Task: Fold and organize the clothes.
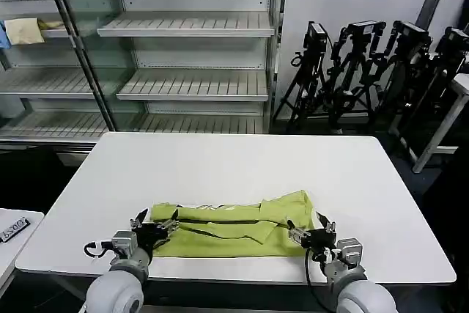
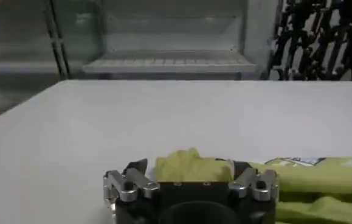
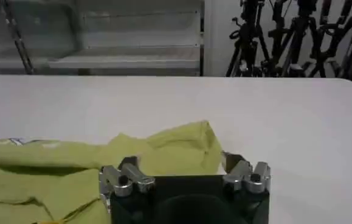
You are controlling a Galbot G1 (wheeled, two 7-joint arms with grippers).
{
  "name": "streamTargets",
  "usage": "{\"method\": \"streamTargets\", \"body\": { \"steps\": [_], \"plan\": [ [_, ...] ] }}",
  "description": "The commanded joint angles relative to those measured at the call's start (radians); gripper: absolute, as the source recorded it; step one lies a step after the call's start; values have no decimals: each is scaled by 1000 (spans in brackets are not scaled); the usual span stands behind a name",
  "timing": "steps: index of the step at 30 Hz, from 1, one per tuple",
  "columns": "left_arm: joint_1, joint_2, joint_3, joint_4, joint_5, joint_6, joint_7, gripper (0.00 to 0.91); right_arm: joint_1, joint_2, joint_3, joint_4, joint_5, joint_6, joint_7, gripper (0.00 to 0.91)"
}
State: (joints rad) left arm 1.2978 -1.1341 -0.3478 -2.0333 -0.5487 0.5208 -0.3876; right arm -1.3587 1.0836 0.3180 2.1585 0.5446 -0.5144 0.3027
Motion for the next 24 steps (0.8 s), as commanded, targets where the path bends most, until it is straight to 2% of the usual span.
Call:
{"method": "streamTargets", "body": {
  "steps": [1, 16, 24],
  "plan": [
    [10, -86, -3, 61, -47, -23, -27, 30, -21, 6, 9, 12, -8, 2, 1, 907],
    [67, -102, -31, 44, -129, -67, -15, 20, -15, 18, 4, 16, -8, 3, 14, 907],
    [49, -56, -143, 5, -234, -74, -8, 20, -13, 19, 9, 20, -5, 9, 20, 907]
  ]
}}
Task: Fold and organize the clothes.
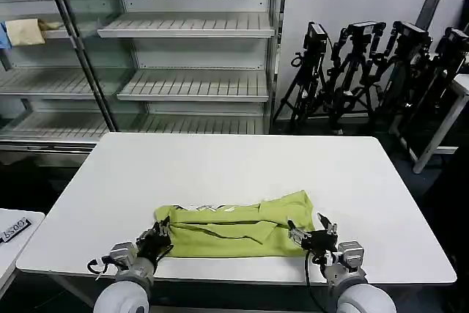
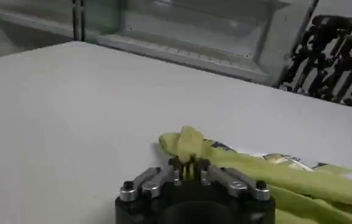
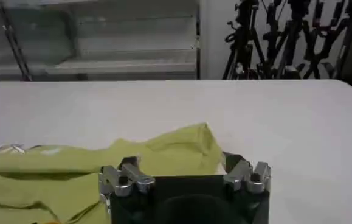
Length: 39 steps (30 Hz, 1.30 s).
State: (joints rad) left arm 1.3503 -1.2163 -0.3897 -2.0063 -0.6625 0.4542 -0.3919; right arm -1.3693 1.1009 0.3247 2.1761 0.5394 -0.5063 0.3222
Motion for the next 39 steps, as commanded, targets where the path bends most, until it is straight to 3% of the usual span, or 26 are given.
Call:
{"method": "streamTargets", "body": {
  "steps": [1, 13, 17, 21, 27, 39],
  "plan": [
    [-5, 40, -115, -27, -131, -6, -4, 20, -2, 2, 2, 2, 1, 1, 1, 907],
    [12, 235, -380, -6, -343, 20, 12, 20, -1, 8, 7, -1, 7, 6, -5, 907],
    [11, 257, -427, -31, -482, 44, 8, 20, -1, 11, 4, 0, 6, 7, -5, 907],
    [6, 230, -421, -110, -627, 78, -12, 20, -7, 11, 2, 5, 6, 7, -4, 907],
    [-31, 127, -275, -211, -827, 80, -52, 20, -29, 7, 11, 15, 3, 7, -1, 907],
    [-131, 19, -71, -220, -785, 42, -85, 20, -68, 8, 14, 32, -13, 18, -7, 907]
  ]
}}
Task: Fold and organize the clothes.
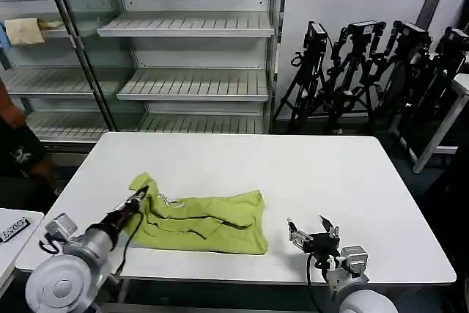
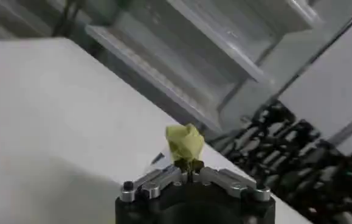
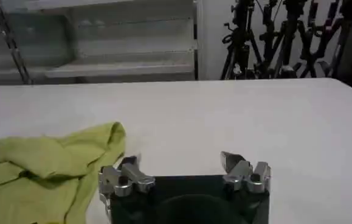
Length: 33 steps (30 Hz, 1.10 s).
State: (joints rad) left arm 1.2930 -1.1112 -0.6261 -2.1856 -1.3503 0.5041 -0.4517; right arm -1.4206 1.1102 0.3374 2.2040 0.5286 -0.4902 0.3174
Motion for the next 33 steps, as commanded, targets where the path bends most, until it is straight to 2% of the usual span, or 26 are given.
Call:
{"method": "streamTargets", "body": {
  "steps": [1, 15, 32, 33],
  "plan": [
    [-75, -94, 188, -36, -83, -8, -25, 20, -17, -2, 1, 4, -2, 3, -3, 907],
    [-145, -185, 402, 77, 83, -28, -40, 20, -17, -16, 3, -7, 3, 16, -16, 907],
    [-232, -232, 486, 222, 131, -56, -49, 20, -5, -17, 3, -21, 14, 18, -17, 907],
    [-239, -233, 487, 234, 138, -66, -47, 40, -6, -16, 3, -23, 14, 18, -17, 907]
  ]
}}
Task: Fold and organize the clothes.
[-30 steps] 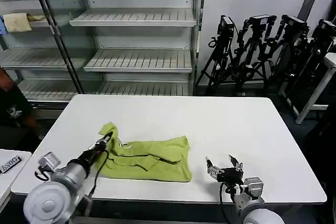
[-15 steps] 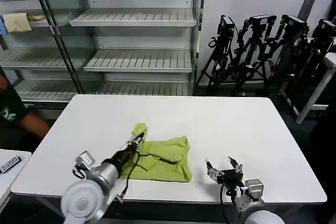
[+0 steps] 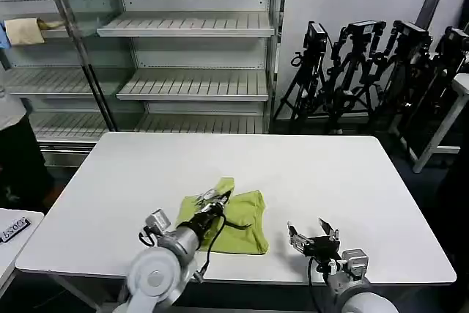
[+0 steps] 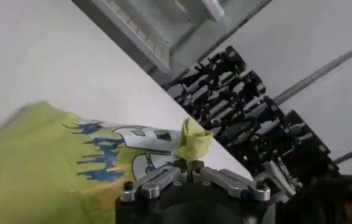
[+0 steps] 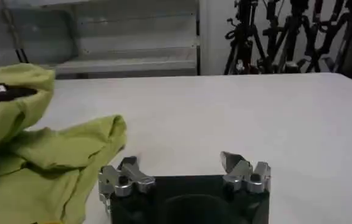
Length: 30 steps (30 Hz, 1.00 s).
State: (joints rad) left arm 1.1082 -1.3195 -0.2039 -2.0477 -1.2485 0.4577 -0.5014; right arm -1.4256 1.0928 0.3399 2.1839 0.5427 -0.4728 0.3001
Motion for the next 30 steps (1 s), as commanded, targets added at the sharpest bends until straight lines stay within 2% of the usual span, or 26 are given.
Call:
{"method": "streamTargets", "body": {
  "steps": [1, 2, 3, 15, 22, 30],
  "plan": [
    [-58, -27, 65, 102, 38, -25, 4, 141, -1, 2, 0, -3, 0, 1, 1, 907],
    [-61, -27, 65, 103, 38, -27, 5, 685, -1, 2, 0, -4, -1, 1, 1, 907],
    [-62, -27, 65, 100, 37, -27, 6, 907, -1, 2, -1, -4, -1, 1, 1, 907],
    [-1, 11, 66, -43, 30, -11, 53, 907, 5, 10, -10, -6, -6, 1, 3, 907],
    [28, 21, -20, -86, 17, -9, 45, 907, 15, 22, -22, -13, -9, 1, 0, 907],
    [110, 177, -207, -84, 64, 22, 66, 907, 23, 28, -30, -16, -9, 4, -9, 907]
  ]
}}
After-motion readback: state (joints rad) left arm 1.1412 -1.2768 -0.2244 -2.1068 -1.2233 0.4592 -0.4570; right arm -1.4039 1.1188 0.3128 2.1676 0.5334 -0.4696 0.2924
